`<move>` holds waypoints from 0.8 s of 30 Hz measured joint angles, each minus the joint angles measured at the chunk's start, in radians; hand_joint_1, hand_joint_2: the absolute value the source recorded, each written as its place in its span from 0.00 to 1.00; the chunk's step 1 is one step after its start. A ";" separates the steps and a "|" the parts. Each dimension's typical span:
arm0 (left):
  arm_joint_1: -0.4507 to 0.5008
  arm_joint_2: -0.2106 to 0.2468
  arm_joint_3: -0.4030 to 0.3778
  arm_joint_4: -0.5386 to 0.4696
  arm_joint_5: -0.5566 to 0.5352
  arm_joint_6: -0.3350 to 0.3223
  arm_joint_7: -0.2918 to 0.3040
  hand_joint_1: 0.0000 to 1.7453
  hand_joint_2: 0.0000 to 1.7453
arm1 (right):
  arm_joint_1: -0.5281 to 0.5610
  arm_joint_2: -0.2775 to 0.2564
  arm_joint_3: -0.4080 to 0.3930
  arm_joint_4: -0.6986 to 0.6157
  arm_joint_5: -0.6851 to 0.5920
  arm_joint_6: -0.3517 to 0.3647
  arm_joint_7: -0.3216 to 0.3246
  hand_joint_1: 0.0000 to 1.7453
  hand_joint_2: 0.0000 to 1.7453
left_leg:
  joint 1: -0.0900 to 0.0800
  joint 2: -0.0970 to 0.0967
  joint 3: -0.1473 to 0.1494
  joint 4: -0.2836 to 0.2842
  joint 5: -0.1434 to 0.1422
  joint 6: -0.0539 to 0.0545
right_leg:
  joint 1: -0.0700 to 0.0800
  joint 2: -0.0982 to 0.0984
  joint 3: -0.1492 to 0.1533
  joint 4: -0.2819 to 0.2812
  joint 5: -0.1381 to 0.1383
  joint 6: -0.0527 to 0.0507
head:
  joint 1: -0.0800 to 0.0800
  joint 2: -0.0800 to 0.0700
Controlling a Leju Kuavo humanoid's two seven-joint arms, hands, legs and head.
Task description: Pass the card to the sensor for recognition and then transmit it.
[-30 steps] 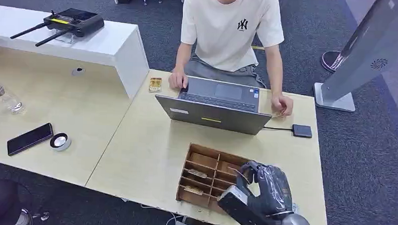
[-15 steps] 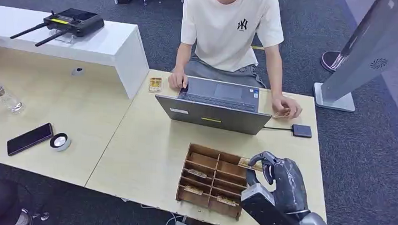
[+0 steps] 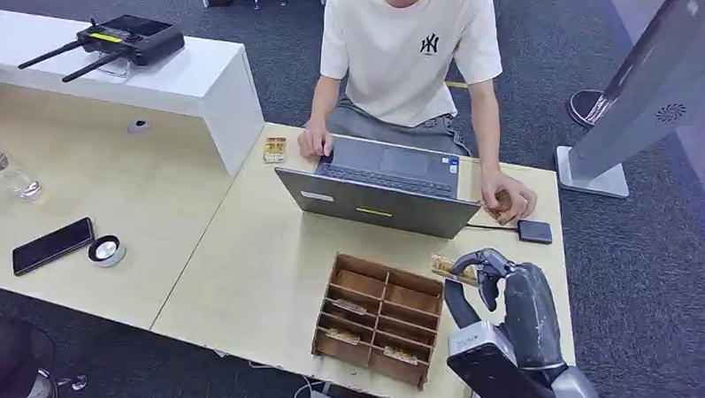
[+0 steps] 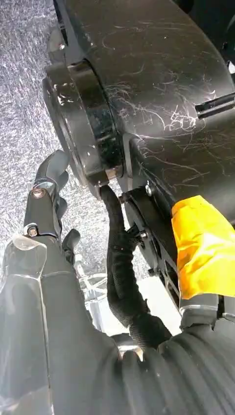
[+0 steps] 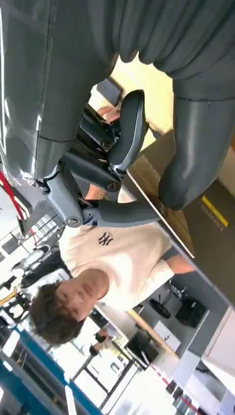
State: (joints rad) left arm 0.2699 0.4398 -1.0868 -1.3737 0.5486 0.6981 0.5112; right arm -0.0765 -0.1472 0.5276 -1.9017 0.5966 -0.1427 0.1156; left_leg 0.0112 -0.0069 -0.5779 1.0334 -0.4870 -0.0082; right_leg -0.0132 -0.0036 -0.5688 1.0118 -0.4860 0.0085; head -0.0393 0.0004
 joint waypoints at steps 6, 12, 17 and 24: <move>-0.015 0.000 -0.015 0.004 0.014 -0.003 -0.034 0.00 1.00 | -0.089 0.032 0.011 -0.005 -0.004 0.003 0.010 1.00 1.00 | 0.000 0.000 0.000 0.000 0.000 0.000 | 0.000 0.000 0.000 0.000 0.000 0.000 | 0.000 0.000; -0.044 0.008 -0.058 0.009 0.029 0.000 -0.035 0.00 1.00 | -0.188 0.067 0.029 0.015 0.008 0.005 0.030 1.00 1.00 | 0.000 0.000 0.000 0.000 0.001 -0.001 | 0.000 0.000 0.000 0.000 0.001 -0.001 | 0.000 0.000; -0.081 0.017 -0.109 0.021 0.051 -0.002 -0.031 0.00 1.00 | -0.287 0.096 0.034 0.109 0.042 0.013 0.060 1.00 1.00 | 0.000 0.000 0.000 0.000 0.002 0.000 | 0.000 0.000 0.000 0.001 0.001 -0.001 | 0.000 0.000; -0.147 0.022 -0.190 0.052 0.082 -0.003 -0.046 0.00 1.00 | -0.430 0.142 0.042 0.275 0.117 0.032 0.137 1.00 1.00 | 0.000 0.000 0.000 0.000 0.003 -0.001 | 0.000 0.000 0.000 0.001 0.001 -0.001 | 0.000 0.000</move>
State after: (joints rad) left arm 0.1224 0.4616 -1.2768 -1.3214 0.6302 0.6954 0.4650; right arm -0.5070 -0.0057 0.5692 -1.6265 0.7134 -0.1110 0.2526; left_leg 0.0112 -0.0073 -0.5779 1.0335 -0.4842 -0.0089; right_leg -0.0132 -0.0039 -0.5686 1.0128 -0.4846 0.0079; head -0.0393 0.0004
